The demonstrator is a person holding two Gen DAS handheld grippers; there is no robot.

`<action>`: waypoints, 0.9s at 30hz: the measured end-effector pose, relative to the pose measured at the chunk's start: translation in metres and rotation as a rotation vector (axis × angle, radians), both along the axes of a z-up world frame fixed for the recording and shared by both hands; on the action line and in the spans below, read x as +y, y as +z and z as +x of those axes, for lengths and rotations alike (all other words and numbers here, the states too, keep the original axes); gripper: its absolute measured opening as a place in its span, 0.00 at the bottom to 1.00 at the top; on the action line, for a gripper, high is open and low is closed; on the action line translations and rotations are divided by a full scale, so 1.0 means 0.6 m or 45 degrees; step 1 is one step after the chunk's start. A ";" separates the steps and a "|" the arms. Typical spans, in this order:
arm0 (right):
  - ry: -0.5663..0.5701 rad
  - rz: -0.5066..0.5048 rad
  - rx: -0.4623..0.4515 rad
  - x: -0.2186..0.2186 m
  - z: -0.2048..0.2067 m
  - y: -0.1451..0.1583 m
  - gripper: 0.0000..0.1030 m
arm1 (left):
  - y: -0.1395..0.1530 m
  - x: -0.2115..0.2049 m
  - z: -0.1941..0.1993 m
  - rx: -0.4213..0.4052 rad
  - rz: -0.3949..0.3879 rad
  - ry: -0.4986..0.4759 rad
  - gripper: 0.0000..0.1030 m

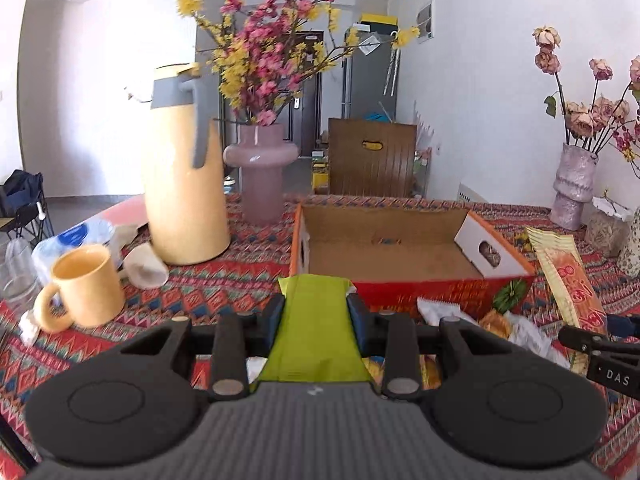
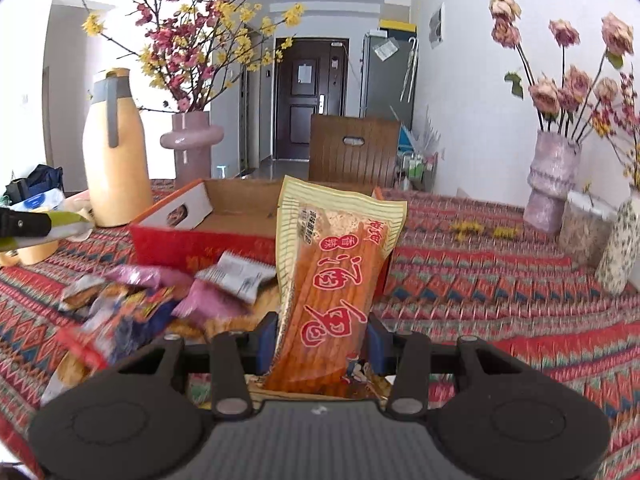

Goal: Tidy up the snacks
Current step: 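Carry both packets into the open box and release them from both grippers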

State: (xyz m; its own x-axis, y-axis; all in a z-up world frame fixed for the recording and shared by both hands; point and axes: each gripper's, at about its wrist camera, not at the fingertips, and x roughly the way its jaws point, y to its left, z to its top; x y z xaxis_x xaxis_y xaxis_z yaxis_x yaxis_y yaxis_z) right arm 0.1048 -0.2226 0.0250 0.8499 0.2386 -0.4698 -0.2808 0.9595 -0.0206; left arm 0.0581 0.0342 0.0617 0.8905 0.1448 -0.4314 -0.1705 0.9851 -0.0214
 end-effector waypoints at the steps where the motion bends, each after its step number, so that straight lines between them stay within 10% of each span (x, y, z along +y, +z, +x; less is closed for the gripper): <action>1: -0.001 -0.005 -0.007 0.002 0.010 0.004 0.43 | 0.004 -0.001 0.014 -0.006 0.000 -0.004 0.33; 13: 0.030 -0.013 -0.003 0.057 0.189 0.049 0.43 | 0.019 -0.014 0.189 -0.021 0.010 0.010 0.33; 27: -0.018 0.072 0.104 0.081 0.348 -0.021 0.43 | -0.056 -0.008 0.333 0.088 -0.014 0.048 0.34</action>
State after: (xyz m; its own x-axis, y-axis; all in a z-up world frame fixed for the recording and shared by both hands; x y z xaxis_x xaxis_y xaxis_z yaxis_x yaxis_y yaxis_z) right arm 0.3134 -0.1740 0.0125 0.8126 0.2548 -0.5241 -0.2657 0.9624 0.0559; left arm 0.2577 0.0296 0.0280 0.8524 0.1723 -0.4936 -0.2089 0.9777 -0.0194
